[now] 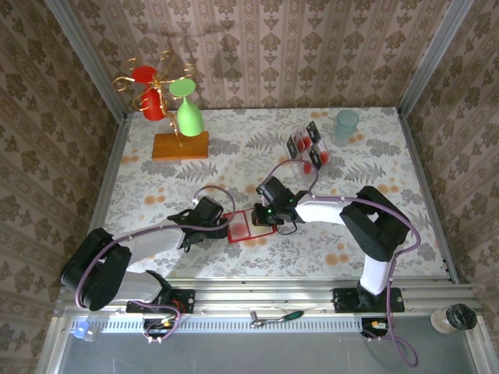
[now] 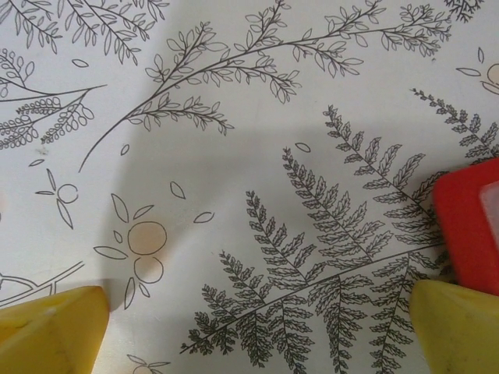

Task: Put the credit cards into the card holder

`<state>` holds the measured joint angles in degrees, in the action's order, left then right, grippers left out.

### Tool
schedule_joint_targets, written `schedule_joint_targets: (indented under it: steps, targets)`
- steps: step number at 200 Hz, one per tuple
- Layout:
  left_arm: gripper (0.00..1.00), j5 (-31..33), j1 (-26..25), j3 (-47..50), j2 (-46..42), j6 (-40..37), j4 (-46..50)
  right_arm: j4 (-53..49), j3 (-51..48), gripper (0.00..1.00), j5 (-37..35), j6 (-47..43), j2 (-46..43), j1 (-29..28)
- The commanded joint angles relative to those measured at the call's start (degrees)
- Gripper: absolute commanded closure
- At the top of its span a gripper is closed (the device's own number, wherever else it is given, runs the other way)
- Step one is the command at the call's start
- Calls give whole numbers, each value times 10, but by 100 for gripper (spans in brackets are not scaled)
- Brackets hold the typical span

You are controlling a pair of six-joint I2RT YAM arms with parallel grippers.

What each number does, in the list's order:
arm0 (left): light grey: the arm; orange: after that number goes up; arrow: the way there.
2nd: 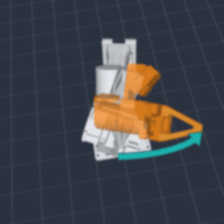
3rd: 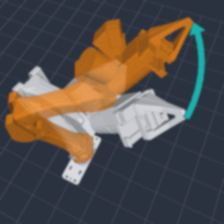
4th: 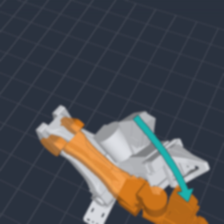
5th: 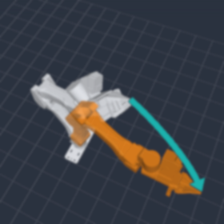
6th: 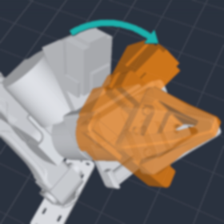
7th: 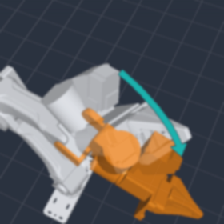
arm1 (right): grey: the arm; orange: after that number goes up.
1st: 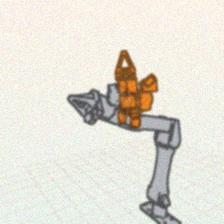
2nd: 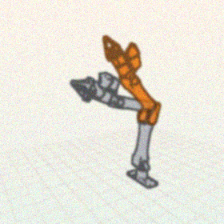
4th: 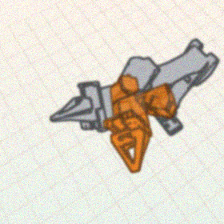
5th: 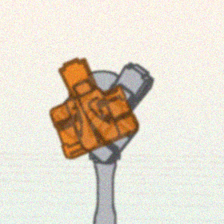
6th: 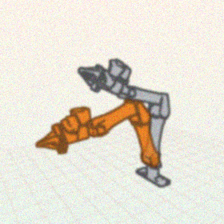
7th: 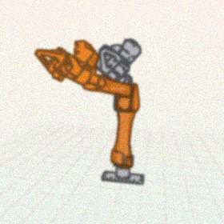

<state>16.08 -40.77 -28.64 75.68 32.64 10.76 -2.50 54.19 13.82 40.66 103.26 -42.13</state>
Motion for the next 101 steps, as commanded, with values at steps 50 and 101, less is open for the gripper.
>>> schedule_joint_targets:
  steps: [50,101]
  targets:
    - [0,2,4,-23,4,-13,14,14,-83,99,-14,24,-41,-4]
    - [0,1,5,-27,6,-14,17,20,-84,99,-20,42,-59,-15]
